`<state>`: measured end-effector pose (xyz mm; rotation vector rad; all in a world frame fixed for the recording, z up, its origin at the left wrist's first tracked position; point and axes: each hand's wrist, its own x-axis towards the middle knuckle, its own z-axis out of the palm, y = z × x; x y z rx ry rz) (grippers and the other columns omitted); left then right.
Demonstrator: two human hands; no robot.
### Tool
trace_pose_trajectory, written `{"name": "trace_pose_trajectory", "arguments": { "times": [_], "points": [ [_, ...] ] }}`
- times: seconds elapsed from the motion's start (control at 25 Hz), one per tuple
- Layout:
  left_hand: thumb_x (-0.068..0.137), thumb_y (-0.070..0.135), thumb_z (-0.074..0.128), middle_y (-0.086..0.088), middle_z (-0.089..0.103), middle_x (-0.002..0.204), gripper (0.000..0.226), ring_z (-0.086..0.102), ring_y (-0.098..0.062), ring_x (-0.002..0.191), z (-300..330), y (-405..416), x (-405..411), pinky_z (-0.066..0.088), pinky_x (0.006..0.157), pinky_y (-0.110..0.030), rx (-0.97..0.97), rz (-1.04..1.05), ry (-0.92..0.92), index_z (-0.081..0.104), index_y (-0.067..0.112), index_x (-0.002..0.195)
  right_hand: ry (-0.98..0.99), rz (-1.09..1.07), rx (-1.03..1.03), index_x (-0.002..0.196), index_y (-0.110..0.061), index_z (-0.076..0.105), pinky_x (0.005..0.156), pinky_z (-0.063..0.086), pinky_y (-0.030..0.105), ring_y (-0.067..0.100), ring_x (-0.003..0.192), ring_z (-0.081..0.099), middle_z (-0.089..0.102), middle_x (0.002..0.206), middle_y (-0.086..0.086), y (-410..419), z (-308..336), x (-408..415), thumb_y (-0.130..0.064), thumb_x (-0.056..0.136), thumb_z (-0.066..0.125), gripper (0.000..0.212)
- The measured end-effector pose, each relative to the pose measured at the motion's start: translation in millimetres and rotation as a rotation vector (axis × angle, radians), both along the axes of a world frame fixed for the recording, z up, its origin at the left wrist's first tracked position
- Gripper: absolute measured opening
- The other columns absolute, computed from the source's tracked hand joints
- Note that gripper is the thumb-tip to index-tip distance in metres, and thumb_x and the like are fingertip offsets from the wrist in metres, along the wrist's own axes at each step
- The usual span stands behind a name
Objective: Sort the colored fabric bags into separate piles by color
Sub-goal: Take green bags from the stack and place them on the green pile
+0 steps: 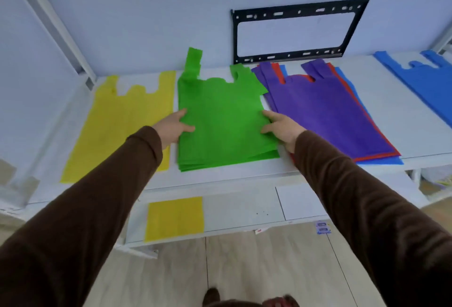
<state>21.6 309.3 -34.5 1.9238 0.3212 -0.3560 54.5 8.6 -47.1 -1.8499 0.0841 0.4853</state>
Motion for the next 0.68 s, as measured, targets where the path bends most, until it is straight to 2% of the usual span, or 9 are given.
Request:
{"name": "trace_pose_trajectory", "arguments": {
  "times": [0.08, 0.16, 0.24, 0.44, 0.52, 0.6, 0.68],
  "points": [
    [0.089, 0.001, 0.063, -0.010, 0.030, 0.157, 0.081, 0.041, -0.031, 0.137, -3.7, -1.2, 2.5, 0.039, 0.109, -0.041, 0.009, -0.012, -0.003, 0.019, 0.017, 0.155, -0.043, -0.036, -0.152, 0.148, -0.008, 0.038, 0.104, 0.047, 0.047, 0.032, 0.116, 0.060, 0.054, 0.140, 0.017, 5.9, -1.0, -3.7, 0.013, 0.082, 0.060, 0.072],
    [0.087, -0.001, 0.065, -0.009, 0.022, 0.160, 0.083, 0.030, -0.027, 0.144, -3.2, -2.3, 4.2, 0.030, 0.116, -0.039, 0.116, -0.050, -0.056, 0.019, 0.016, 0.155, -0.074, -0.059, -0.219, 0.146, -0.007, 0.040, 0.102, 0.048, 0.046, 0.032, 0.114, 0.062, 0.054, 0.139, 0.017, 8.4, 4.1, -9.7, 0.014, 0.082, 0.060, 0.070],
    [0.088, -0.001, 0.064, -0.007, 0.019, 0.161, 0.083, 0.024, -0.025, 0.146, -3.0, -1.6, 4.7, 0.025, 0.117, -0.034, 0.196, -0.072, -0.078, 0.019, 0.016, 0.155, -0.111, -0.061, -0.251, 0.146, -0.009, 0.042, 0.100, 0.050, 0.045, 0.033, 0.112, 0.063, 0.053, 0.140, 0.016, 10.2, 7.8, -15.3, 0.013, 0.084, 0.059, 0.068],
    [0.090, 0.006, 0.065, -0.006, 0.017, 0.162, 0.082, 0.021, -0.025, 0.148, -5.0, 1.9, 1.4, 0.023, 0.117, -0.035, 0.289, -0.108, -0.101, 0.016, 0.017, 0.155, -0.215, -0.007, -0.405, 0.146, -0.010, 0.043, 0.097, 0.051, 0.043, 0.037, 0.116, 0.060, 0.052, 0.140, 0.017, 14.1, 8.5, -19.9, 0.006, 0.087, 0.057, 0.062],
    [0.089, 0.017, 0.068, -0.008, 0.017, 0.162, 0.083, 0.021, -0.026, 0.147, -5.3, 4.4, -0.2, 0.023, 0.119, -0.038, 0.342, -0.132, -0.119, 0.018, 0.016, 0.155, -0.258, 0.017, -0.512, 0.146, -0.012, 0.044, 0.103, 0.046, 0.039, 0.035, 0.124, 0.053, 0.052, 0.142, 0.016, 13.9, 8.5, -20.2, -0.002, 0.088, 0.057, 0.061],
    [0.088, 0.027, 0.069, -0.012, 0.017, 0.161, 0.084, 0.024, -0.029, 0.146, -6.4, 5.9, -2.3, 0.025, 0.118, -0.039, 0.497, -0.189, -0.137, 0.019, 0.014, 0.155, -0.298, 0.080, -0.699, 0.147, -0.015, 0.043, 0.108, 0.035, 0.035, 0.036, 0.131, 0.042, 0.050, 0.145, 0.013, 14.7, 9.4, -23.1, -0.011, 0.090, 0.058, 0.059],
    [0.086, 0.030, 0.071, -0.016, 0.019, 0.159, 0.086, 0.031, -0.033, 0.141, -8.9, 6.3, -3.2, 0.030, 0.115, -0.039, 0.653, -0.237, -0.133, 0.021, 0.013, 0.154, -0.311, 0.151, -0.796, 0.146, -0.014, 0.042, 0.111, 0.026, 0.033, 0.035, 0.135, 0.036, 0.045, 0.149, 0.011, 17.9, 11.2, -28.7, -0.016, 0.092, 0.058, 0.057]
  ]
}}
